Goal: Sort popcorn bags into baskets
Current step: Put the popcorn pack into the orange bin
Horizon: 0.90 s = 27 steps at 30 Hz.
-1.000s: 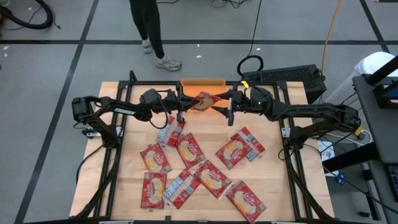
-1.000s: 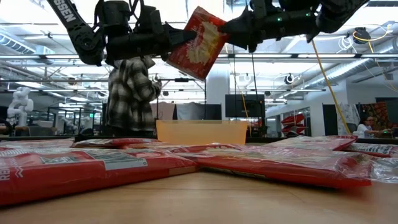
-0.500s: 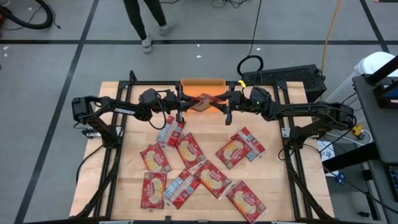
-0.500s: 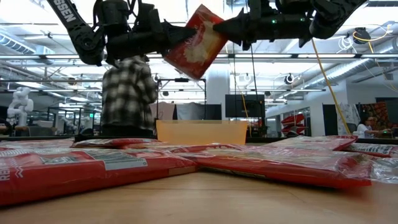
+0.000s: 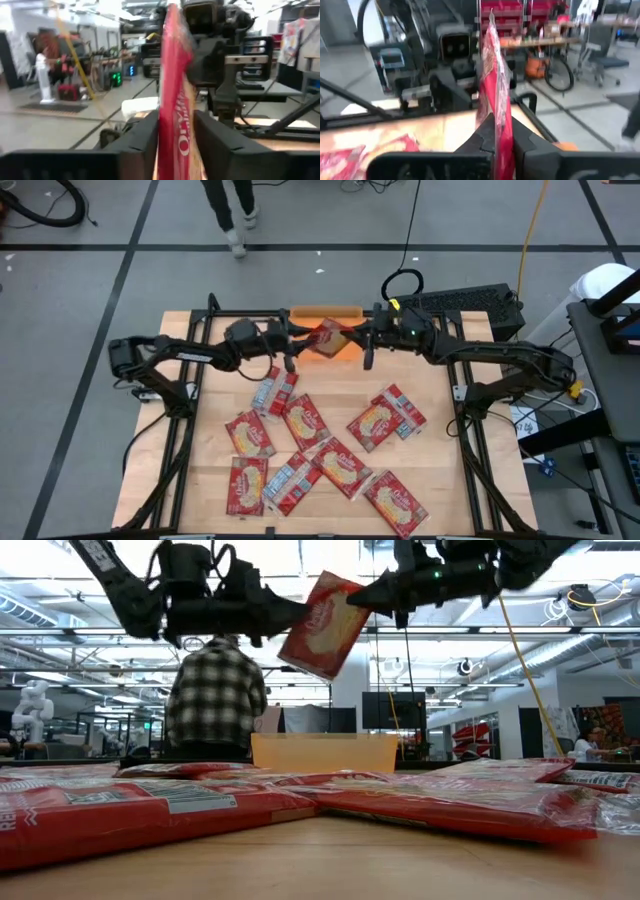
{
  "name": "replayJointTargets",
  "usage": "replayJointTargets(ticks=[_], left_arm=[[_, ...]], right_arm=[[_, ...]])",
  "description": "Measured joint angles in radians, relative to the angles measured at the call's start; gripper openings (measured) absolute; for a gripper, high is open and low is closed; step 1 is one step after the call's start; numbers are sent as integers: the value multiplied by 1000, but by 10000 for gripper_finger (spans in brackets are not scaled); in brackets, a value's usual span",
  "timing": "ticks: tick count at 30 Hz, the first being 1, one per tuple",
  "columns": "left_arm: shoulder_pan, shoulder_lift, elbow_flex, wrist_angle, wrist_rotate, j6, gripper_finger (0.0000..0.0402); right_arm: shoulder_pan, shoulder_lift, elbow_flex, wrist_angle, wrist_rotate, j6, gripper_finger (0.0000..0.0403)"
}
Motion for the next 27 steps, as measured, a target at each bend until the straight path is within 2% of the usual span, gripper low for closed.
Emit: replayJointTargets(ticks=[3,6,8,11,17,21,24,27], left_arm=[[37,-98,2,-176,-16,-15,191],[58,-176,2,-340,-49,-30,226],[64,-222,2,-424,-49,-46,238],[52,-258,2,-521,-50,-70,242],[-25,-262,1,-549,-71,-66,243],[-87,-262,1,-554,-141,-49,243],[-121,-262,1,-554,-157,-31,244],[-142,-262,1,-575,-164,-31,244]], right_arm=[[-15,-2,114,-243,0,-58,3],[-51,20,226,-436,-2,-138,1],[-91,36,291,-520,-8,-179,1],[-167,79,371,-573,-90,-222,1],[-292,247,538,-722,-309,-253,1],[-348,369,626,-808,-392,-288,1],[-384,436,646,-814,-464,-303,1],[-408,486,652,-823,-474,-324,1]])
